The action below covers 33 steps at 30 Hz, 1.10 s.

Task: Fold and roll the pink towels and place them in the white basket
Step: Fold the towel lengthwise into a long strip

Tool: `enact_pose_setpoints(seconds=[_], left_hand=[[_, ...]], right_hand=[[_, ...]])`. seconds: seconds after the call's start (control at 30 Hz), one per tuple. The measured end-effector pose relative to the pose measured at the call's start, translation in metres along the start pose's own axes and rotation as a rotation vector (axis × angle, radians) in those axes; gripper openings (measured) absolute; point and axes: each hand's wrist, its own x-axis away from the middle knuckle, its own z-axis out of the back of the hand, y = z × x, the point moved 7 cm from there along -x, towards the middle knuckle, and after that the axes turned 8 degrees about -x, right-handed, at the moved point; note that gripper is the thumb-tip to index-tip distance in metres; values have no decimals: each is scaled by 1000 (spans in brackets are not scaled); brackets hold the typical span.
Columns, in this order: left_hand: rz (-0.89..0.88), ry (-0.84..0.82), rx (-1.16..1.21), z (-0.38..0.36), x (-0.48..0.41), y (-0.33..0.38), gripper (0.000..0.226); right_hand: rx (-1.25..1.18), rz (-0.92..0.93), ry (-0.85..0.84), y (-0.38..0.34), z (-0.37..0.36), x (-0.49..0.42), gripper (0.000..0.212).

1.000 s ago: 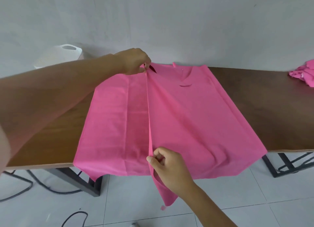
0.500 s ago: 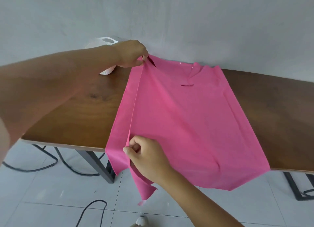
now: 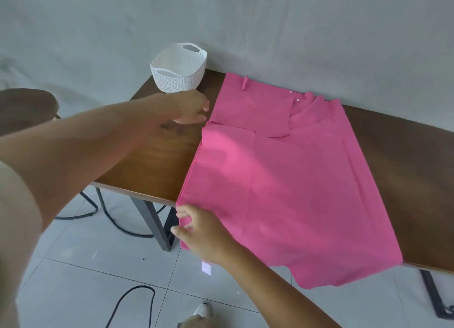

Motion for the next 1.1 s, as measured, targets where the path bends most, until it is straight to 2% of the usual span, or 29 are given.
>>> enact_pose_setpoints(seconds=[0.33,0.6,0.73,0.93,1.1], left_hand=[[-4,-23,51,-55,31,-1,41],[-18,138,130,-50,10,27,37],[-45,212,182,-44,-11,52,33],[-44,177,230,-50,-53,101,40],[-126,135,217,-59,-95,155,41]], right_hand=[[6,10,109,24,51,18,34],[100,-14,244,51,127,43,30],[111,-17,311,71,168,56,25],[92,-40,387,105,230,62,23],[78,-55,414,132,270,59,22]])
